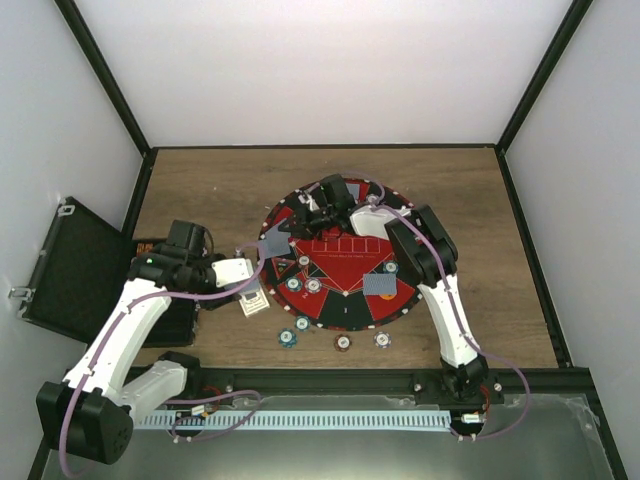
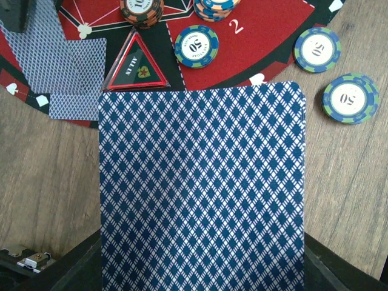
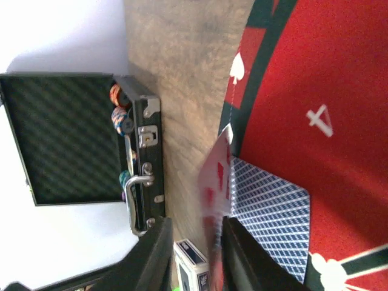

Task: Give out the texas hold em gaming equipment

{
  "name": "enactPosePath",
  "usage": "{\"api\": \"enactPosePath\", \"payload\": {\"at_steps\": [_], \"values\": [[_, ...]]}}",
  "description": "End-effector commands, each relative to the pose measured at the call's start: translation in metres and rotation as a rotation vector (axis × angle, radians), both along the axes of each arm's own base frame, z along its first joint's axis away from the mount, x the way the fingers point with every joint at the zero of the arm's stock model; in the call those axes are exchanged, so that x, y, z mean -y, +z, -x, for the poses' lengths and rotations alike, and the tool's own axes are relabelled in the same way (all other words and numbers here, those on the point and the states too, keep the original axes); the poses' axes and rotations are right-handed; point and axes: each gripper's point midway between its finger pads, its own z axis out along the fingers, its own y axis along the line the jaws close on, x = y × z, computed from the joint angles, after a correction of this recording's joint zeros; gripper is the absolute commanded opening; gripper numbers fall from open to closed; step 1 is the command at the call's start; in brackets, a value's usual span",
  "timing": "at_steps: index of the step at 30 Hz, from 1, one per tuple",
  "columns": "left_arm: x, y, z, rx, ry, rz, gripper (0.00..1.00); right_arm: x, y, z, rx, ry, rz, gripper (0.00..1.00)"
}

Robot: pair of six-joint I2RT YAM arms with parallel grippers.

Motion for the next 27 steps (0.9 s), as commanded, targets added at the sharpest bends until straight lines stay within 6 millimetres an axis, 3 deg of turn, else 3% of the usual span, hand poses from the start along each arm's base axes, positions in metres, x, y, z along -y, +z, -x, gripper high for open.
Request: {"api": "enactPosePath", "payload": {"at_steps": [1, 4, 6, 11, 15, 18, 22, 27], "values": [[0.003, 0.011, -0.002, 0.032, -0.015, 0.021, 0.24, 0.009, 0.001, -0.013, 0.071, -0.026, 0.109, 0.29], [0.003, 0.011, -0.002, 0.031, -0.015, 0.022, 0.24, 0.016, 0.008, -0.017, 0.118, -0.054, 0.162, 0.36], [0.003, 0.011, -0.002, 0.031, -0.017, 0.022, 0.24, 0.023, 0.015, -0.020, 0.146, -0.078, 0.205, 0.47], [0.003, 0.012, -0.002, 0.034, -0.016, 0.024, 0.24, 0.040, 0.034, -0.020, 0.215, -0.135, 0.275, 0.57], [0.004, 0.012, -0.002, 0.034, -0.019, 0.028, 0.24, 0.046, 0.057, -0.003, 0.260, -0.140, 0.232, 0.71], [0.005, 0.012, -0.003, 0.034, -0.022, 0.029, 0.24, 0.044, 0.064, 0.016, 0.265, -0.118, 0.210, 0.76], [0.005, 0.013, -0.004, 0.034, -0.023, 0.030, 0.24, 0.043, 0.054, 0.032, 0.253, -0.093, 0.227, 0.77], [0.006, 0.015, -0.004, 0.033, -0.020, 0.037, 0.24, 0.043, 0.020, 0.028, 0.197, -0.076, 0.292, 0.77]]}}
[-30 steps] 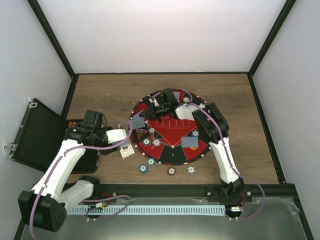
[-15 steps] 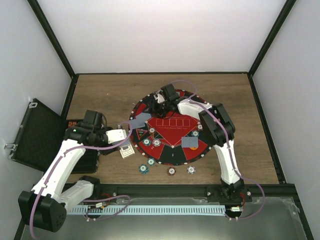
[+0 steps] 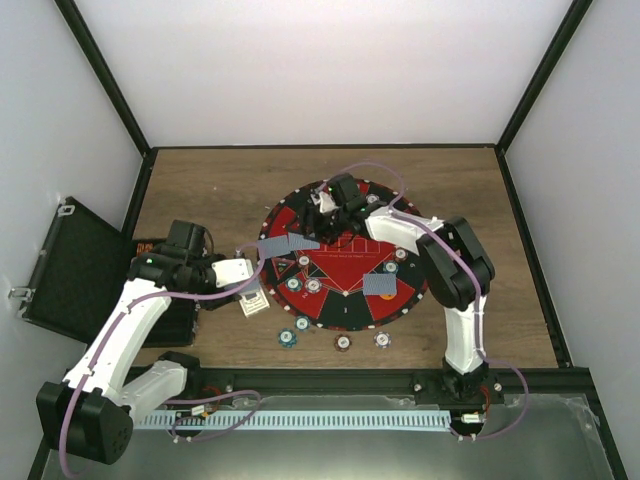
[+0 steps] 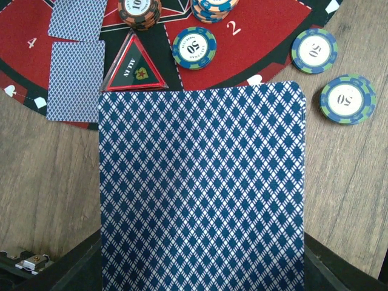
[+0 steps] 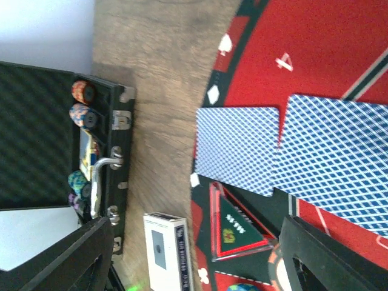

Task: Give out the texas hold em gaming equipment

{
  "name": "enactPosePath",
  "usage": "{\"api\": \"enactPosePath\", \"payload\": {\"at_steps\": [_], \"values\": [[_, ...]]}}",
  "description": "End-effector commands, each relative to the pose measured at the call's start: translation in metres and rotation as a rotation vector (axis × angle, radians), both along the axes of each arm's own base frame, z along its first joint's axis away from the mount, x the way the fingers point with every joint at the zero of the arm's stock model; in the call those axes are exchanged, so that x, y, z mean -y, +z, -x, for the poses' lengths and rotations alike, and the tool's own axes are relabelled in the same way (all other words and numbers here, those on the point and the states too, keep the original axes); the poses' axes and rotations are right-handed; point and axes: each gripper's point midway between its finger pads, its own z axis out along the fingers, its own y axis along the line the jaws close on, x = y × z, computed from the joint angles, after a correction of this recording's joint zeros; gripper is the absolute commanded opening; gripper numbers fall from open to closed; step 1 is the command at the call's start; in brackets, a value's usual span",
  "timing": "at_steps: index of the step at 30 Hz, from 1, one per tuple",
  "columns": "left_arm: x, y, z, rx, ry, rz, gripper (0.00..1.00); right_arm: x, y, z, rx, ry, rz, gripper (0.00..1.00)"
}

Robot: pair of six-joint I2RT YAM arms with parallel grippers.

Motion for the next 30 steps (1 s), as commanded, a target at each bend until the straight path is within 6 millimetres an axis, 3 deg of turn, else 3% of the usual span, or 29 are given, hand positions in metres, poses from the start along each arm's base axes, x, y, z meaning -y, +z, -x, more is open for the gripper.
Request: {"api": "enactPosePath", "payload": {"at_steps": [1, 4, 10, 13, 23, 30], "values": [[0.005, 0.016, -0.005, 0.038, -0.013, 0.034, 0.24, 0.000, -0.031, -0.002, -0.036, 0.006, 0.064, 0.77], [0.005, 0.017, -0.005, 0.043, -0.015, 0.035, 0.24, 0.004, -0.035, -0.006, -0.029, -0.011, 0.087, 0.78], [0.004, 0.014, -0.004, 0.036, -0.015, 0.029, 0.24, 0.038, -0.056, -0.022, -0.044, -0.083, 0.135, 0.79], [0.004, 0.014, -0.004, 0.041, -0.015, 0.025, 0.24, 0.044, -0.068, -0.028, -0.066, -0.081, 0.137, 0.80], [0.001, 0.013, -0.003, 0.046, -0.013, 0.013, 0.24, 0.031, -0.092, -0.023, -0.152, -0.035, 0.092, 0.79], [0.002, 0.015, -0.004, 0.046, -0.012, 0.017, 0.24, -0.005, -0.097, -0.001, -0.172, 0.037, 0.072, 0.78]]}}
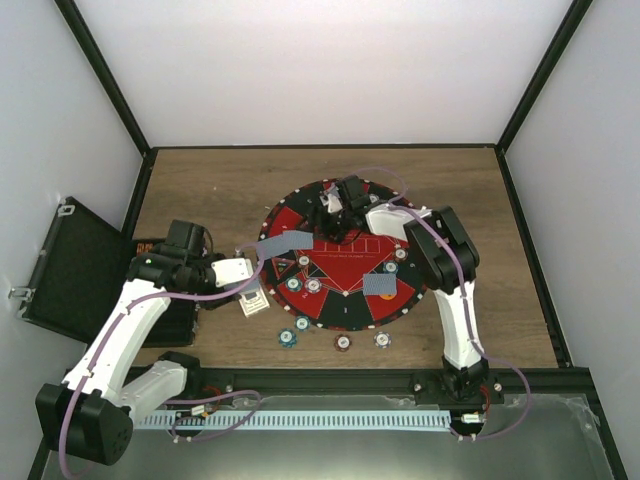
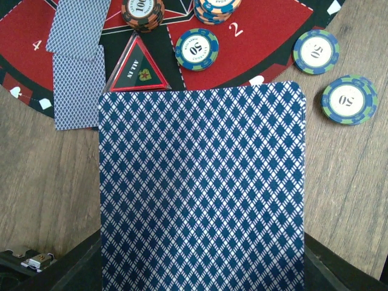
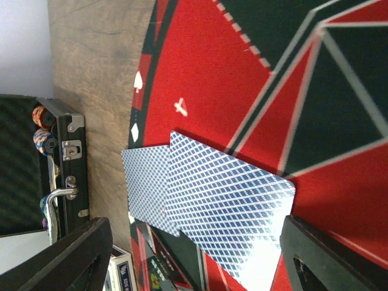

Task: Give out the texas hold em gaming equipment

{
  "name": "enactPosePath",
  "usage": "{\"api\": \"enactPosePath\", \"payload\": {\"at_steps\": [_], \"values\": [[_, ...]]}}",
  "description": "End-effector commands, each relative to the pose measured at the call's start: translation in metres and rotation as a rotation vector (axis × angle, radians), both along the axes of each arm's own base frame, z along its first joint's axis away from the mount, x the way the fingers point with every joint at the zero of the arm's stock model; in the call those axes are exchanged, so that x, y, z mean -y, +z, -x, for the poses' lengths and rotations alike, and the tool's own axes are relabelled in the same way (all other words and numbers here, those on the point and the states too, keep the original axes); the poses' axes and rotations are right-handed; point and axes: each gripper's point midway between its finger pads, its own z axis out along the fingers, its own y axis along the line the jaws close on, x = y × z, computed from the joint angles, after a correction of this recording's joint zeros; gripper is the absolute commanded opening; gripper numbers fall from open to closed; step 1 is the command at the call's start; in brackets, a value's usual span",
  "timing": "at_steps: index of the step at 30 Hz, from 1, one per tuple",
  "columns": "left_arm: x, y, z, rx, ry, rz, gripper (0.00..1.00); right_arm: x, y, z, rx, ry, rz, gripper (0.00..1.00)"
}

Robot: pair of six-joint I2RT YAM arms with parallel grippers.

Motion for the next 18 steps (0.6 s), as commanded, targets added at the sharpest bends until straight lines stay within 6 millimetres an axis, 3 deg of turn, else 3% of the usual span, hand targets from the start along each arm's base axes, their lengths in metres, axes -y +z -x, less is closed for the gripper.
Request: {"api": "enactPosePath", "payload": {"at_steps": [1, 13, 18], "values": [[0.002, 0.012, -0.003, 0.037, -0.011, 0.017, 0.24, -0.033, -0.032, 0.036, -0.102, 0.077, 0.023, 0.78], [0.001, 0.011, -0.002, 0.039, -0.012, 0.013, 0.24, -0.070, -0.030, 0.043, -0.124, 0.139, -0.027, 0.77], [0.001, 0.010, -0.002, 0.041, -0.011, 0.011, 0.24, -0.073, -0.013, 0.041, -0.106, 0.162, -0.063, 0.77]]}}
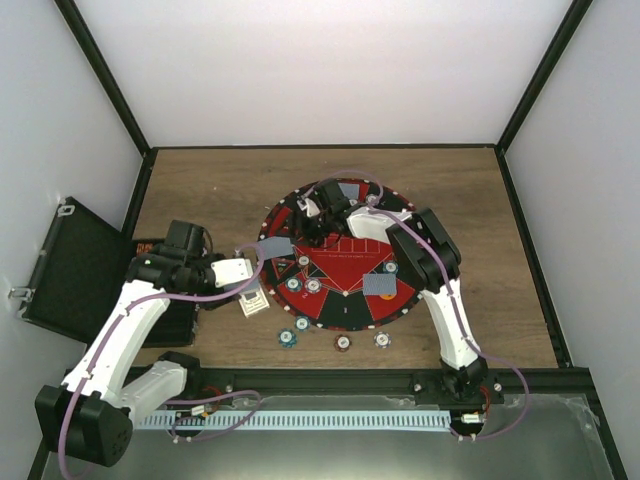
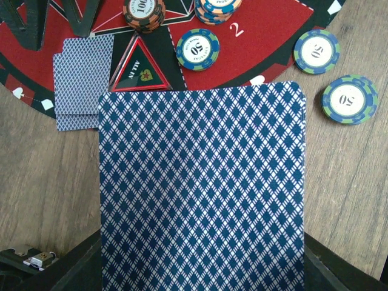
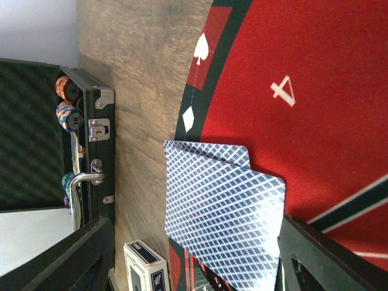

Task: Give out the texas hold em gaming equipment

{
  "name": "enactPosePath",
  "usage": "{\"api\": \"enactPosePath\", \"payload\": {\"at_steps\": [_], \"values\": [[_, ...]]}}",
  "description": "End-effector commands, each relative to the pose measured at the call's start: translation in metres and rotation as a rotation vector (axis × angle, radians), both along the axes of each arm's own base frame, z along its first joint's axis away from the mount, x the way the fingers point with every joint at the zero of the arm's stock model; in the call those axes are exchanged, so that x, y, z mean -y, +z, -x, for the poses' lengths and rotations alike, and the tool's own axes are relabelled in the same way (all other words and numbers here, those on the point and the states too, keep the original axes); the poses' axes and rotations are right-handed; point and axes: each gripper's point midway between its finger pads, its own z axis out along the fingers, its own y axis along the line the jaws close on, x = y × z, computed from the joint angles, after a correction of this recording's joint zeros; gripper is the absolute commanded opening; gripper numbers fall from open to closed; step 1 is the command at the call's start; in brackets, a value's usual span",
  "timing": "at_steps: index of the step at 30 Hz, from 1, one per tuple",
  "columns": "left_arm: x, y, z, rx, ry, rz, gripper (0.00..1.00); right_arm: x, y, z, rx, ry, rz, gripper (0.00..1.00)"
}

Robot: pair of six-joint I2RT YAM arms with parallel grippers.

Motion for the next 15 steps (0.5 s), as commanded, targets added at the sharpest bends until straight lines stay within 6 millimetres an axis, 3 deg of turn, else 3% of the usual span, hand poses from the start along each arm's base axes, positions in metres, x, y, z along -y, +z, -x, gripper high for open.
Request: {"api": "enactPosePath", "payload": {"at_steps": [1, 8, 12, 15], "values": [[0.001, 0.009, -0.003, 0.037, -0.012, 0.011, 0.24, -0.008, -0.009, 0.020, -0.075, 0.055, 0.008, 0.77], [0.001, 0.010, -0.003, 0.041, -0.012, 0.013, 0.24, 0.022, 0.059, 0.005, 0.036, 0.011, -0.056, 0.81], [0.003, 0.009, -0.004, 0.040, -0.014, 0.020, 0.24, 0.037, 0.081, 0.024, 0.064, 0.009, -0.088, 0.86], [0.004, 0.008, -0.006, 0.035, -0.012, 0.022, 0.24, 0.042, 0.086, 0.045, 0.058, 0.025, -0.125, 0.88]]}}
